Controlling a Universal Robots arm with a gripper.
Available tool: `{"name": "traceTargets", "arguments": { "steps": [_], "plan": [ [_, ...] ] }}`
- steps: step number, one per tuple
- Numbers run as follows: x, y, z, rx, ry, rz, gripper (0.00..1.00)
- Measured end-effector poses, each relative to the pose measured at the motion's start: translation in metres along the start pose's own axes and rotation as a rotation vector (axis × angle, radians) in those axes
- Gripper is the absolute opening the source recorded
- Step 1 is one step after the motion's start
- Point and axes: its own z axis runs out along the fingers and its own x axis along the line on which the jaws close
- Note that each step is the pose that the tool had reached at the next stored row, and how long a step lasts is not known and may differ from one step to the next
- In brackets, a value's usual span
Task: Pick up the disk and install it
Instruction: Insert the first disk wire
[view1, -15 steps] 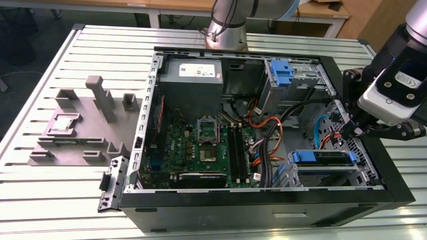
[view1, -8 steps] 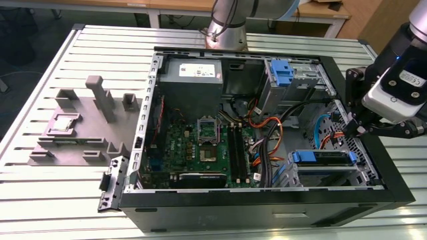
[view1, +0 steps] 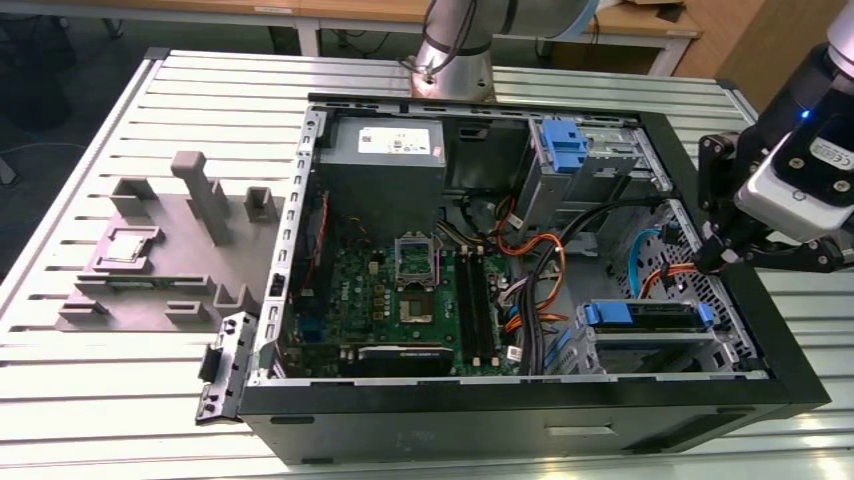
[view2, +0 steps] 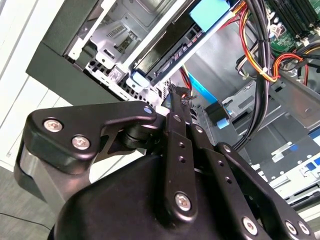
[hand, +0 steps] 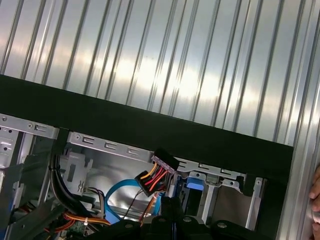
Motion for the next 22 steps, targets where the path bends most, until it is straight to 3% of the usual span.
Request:
{"name": "traceTargets", "arguments": {
  "steps": [11,15,17,22],
  "plan": [
    [0.0021,0.0079,0.0020,-0.0047,-0.0015,-0.016,0.11],
    [0.0021,0.0079,0.0034,-0.0228,-0.0041,-0.049,0.23],
    [0.0021,0.0079,0.0041,-0.0348,-0.0059,-0.074,0.35],
    [0.0021,0.0078,0.0060,-0.0595,-0.0087,-0.141,0.47]
  ]
}}
